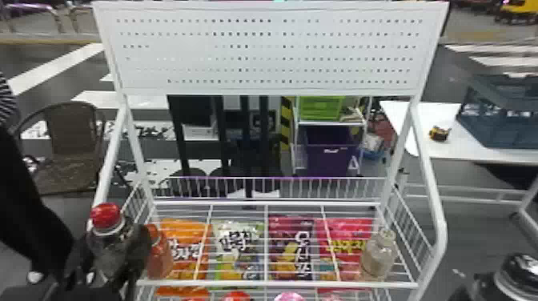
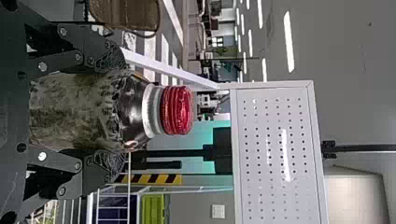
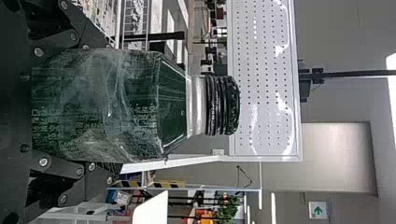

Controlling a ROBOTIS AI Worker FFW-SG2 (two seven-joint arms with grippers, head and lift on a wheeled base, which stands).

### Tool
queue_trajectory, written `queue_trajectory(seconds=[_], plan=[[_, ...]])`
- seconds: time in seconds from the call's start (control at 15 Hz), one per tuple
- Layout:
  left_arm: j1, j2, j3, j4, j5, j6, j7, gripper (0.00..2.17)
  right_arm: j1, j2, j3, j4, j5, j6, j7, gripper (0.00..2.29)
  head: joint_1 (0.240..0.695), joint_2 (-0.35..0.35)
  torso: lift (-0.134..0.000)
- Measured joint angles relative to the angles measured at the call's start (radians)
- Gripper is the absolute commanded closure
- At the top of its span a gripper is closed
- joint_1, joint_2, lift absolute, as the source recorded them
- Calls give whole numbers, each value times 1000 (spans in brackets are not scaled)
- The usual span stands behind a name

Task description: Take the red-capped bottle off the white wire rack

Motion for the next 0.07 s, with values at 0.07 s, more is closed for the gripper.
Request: queue_trajectory(seconds=[0.07], plan=[[0, 0, -1, -2, 0, 1, 0, 1841, 2, 0, 0, -2, -1, 0, 0, 1217, 499, 0, 0]])
